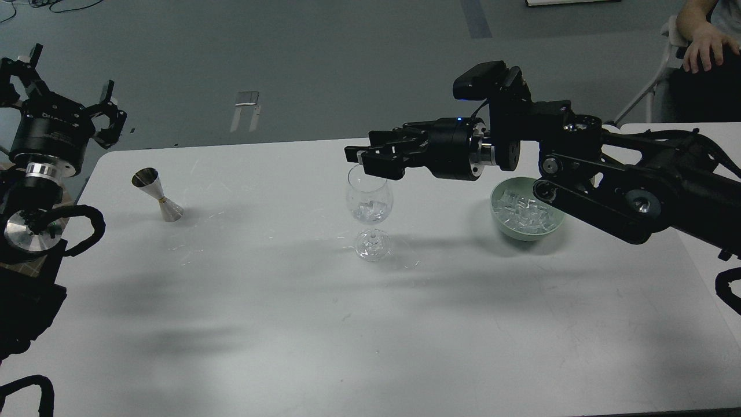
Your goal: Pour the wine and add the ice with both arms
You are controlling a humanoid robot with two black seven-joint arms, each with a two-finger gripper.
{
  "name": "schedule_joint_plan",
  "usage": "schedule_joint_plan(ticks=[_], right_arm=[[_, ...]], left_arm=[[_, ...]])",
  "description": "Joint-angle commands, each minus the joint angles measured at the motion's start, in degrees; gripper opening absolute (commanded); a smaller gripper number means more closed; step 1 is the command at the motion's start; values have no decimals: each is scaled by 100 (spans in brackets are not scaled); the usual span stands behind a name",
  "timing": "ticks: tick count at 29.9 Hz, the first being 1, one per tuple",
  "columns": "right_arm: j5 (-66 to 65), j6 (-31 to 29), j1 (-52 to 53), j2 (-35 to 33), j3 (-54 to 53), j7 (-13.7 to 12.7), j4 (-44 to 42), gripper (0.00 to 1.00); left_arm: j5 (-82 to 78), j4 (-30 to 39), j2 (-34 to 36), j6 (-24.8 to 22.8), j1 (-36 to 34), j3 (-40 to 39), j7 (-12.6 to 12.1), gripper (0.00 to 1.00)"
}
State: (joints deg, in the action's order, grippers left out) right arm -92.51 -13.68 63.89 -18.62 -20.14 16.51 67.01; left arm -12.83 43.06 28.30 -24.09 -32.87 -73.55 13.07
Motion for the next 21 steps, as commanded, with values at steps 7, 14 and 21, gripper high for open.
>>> schedule_joint_plan(ticks=[7, 14, 21], right_arm=[[92, 50, 19, 24, -1270, -7, -407, 100], [110, 41, -104, 446, -2960, 2, -1409, 100], [1187, 41, -104, 473, -3672, -7, -1910, 100]], left_arm=[[96, 9, -17, 10, -9, -36, -7, 98], [79, 18, -26, 53, -62, 7, -24, 98], [0, 18, -26, 27, -141, 60, -86, 98]])
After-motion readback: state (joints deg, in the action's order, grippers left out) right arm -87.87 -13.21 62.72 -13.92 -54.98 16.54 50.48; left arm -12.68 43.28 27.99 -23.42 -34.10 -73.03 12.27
